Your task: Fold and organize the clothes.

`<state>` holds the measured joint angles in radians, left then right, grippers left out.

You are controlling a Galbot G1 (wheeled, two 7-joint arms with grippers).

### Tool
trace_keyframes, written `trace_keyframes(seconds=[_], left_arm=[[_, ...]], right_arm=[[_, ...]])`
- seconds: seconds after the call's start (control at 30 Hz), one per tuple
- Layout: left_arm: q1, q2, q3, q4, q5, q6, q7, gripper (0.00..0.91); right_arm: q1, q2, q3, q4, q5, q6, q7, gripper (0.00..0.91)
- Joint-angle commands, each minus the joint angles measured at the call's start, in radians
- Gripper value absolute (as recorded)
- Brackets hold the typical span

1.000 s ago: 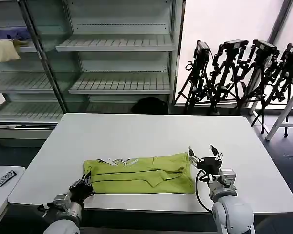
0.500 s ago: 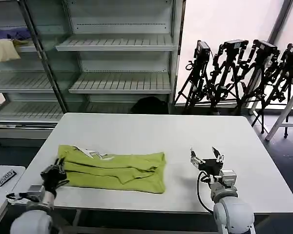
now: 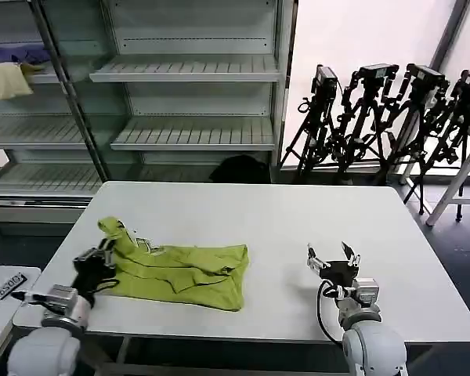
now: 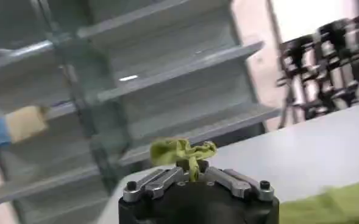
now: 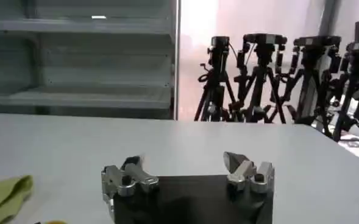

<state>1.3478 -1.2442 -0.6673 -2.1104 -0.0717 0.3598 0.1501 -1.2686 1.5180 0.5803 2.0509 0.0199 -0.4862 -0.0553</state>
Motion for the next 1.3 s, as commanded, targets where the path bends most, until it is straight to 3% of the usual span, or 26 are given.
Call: trace_keyframes(seconds=[0.03,0.9,1.0,1.3], left_arm=[[-0.03,-0.101,0.436,-0.114,0.039,0.127,-0.046,0.0],[-0.126,-0.161,0.545,0.097,0.086,0.141,-0.103,0.01],[-0.126,-0.17,0.552,0.133,0.109,0.132,-0.105,0.907],[-0.127,-0.198,0.577,0.184,0.143,0.111,-0.118,0.907]], right_arm=[[-0.01,0.0,0.003,-0.002,-0.002,0.007,-0.002,0.907],[-0.014,0.0,0.014,-0.015,-0.005,0.018,-0.009,0.907],[-0.017,-0.002,0.017,-0.014,-0.004,0.019,-0.01,0.907],[-0.024,-0.002,0.018,-0.009,-0.006,0.021,-0.012,0.907]])
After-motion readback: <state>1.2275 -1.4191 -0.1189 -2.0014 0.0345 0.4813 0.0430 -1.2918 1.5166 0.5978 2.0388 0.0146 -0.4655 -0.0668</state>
